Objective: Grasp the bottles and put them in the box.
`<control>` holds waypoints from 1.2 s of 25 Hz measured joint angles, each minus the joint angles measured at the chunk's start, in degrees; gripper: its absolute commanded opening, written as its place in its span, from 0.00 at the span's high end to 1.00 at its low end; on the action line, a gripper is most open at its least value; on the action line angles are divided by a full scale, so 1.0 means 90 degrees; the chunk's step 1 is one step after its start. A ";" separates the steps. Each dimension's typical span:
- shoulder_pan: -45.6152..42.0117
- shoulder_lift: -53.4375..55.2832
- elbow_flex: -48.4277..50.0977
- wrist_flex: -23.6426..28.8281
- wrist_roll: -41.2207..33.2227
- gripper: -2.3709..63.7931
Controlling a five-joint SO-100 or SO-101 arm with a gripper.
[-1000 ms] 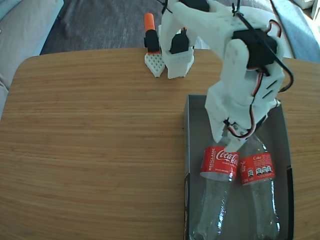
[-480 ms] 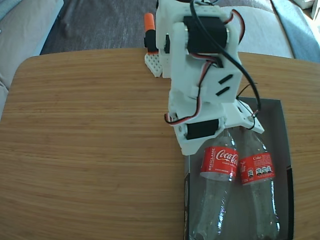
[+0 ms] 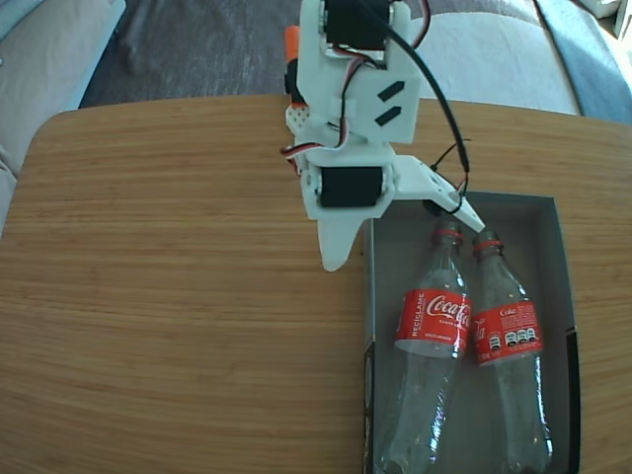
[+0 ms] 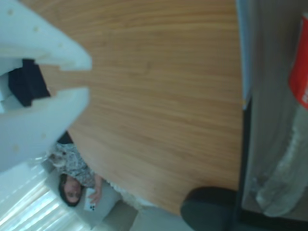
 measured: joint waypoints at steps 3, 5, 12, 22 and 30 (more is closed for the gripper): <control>0.0127 0.0566 0.0576 -0.0146 0.0000 0.97; 0.0312 0.0879 0.0918 -0.0254 0.0000 0.97; 0.0791 0.1914 0.2061 -0.0693 0.0488 0.97; 0.1426 0.3418 0.3730 -0.0859 0.0625 0.97; 0.1543 0.4336 0.4424 -0.0859 0.0625 0.97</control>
